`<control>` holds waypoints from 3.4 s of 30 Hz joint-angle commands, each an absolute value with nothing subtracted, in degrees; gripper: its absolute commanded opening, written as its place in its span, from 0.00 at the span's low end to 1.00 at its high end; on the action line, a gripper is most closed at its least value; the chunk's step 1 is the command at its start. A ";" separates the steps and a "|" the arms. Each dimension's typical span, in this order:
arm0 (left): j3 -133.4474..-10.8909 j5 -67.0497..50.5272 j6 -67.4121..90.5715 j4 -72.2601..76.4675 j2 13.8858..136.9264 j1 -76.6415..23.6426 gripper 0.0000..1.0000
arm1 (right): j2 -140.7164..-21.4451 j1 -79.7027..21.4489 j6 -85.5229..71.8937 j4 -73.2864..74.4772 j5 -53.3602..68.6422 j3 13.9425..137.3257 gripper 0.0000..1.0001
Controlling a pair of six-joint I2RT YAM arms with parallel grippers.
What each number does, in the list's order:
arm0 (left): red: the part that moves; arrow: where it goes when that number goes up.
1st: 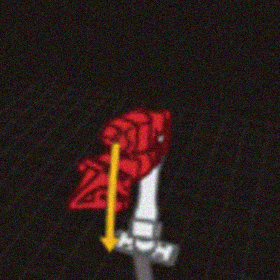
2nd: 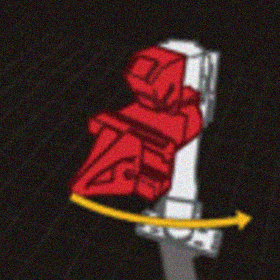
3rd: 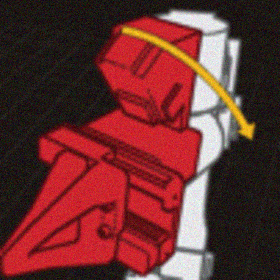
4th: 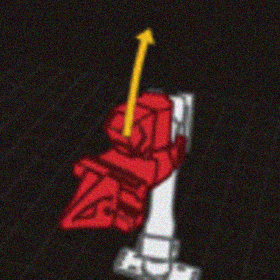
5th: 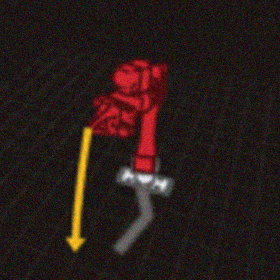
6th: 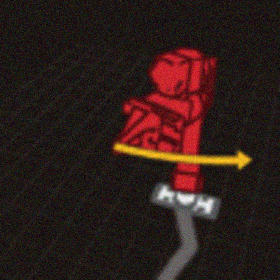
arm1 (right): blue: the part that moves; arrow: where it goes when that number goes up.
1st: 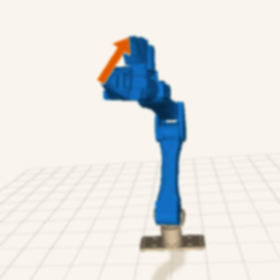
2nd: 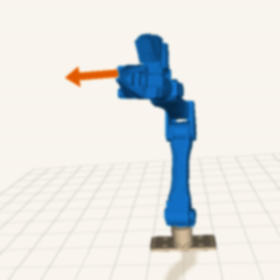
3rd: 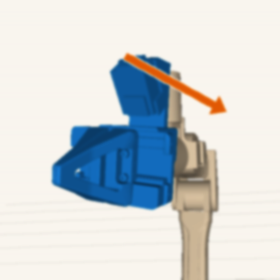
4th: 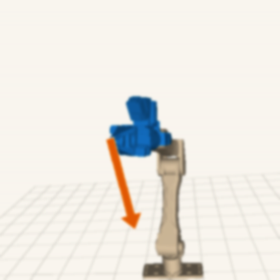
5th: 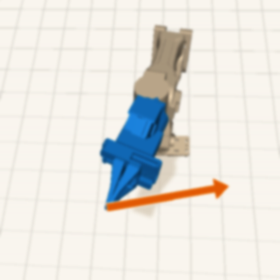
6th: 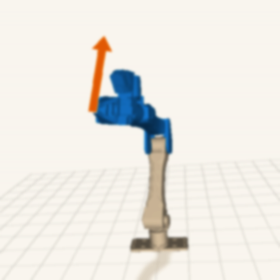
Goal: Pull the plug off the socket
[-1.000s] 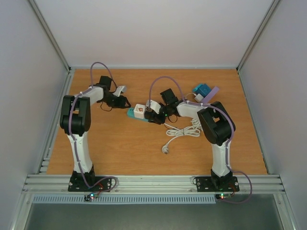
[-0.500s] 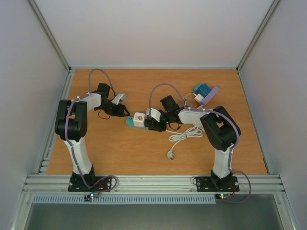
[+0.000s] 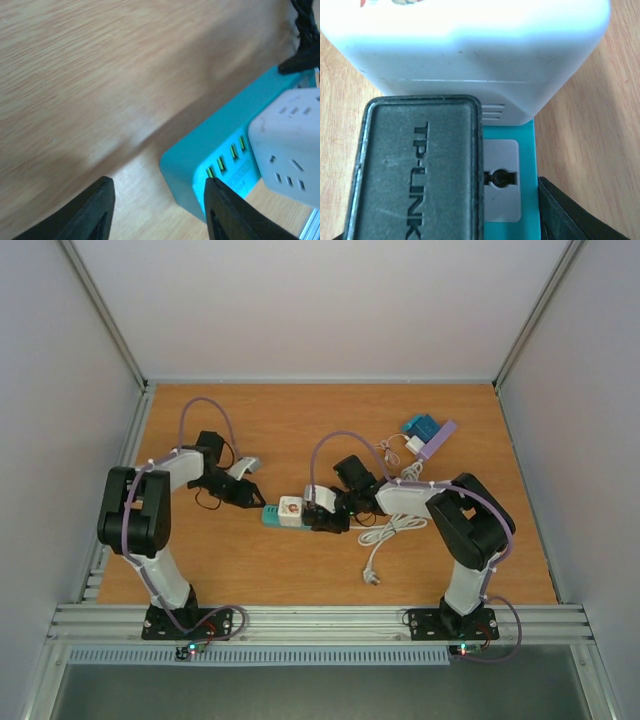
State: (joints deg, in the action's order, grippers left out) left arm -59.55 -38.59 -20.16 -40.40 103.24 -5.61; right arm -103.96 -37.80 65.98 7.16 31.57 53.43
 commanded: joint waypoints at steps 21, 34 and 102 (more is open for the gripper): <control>-57.50 -45.27 -39.53 -29.14 76.22 -5.62 1.00 | -93.22 -37.97 63.23 12.99 37.20 55.08 0.74; -58.33 -50.05 -64.99 -40.38 84.08 -9.34 1.00 | -97.42 -38.05 62.88 12.19 37.88 55.98 0.54; -50.24 -50.12 -64.26 -28.28 80.01 -21.36 0.24 | -97.44 -39.46 65.68 8.46 31.98 47.32 0.13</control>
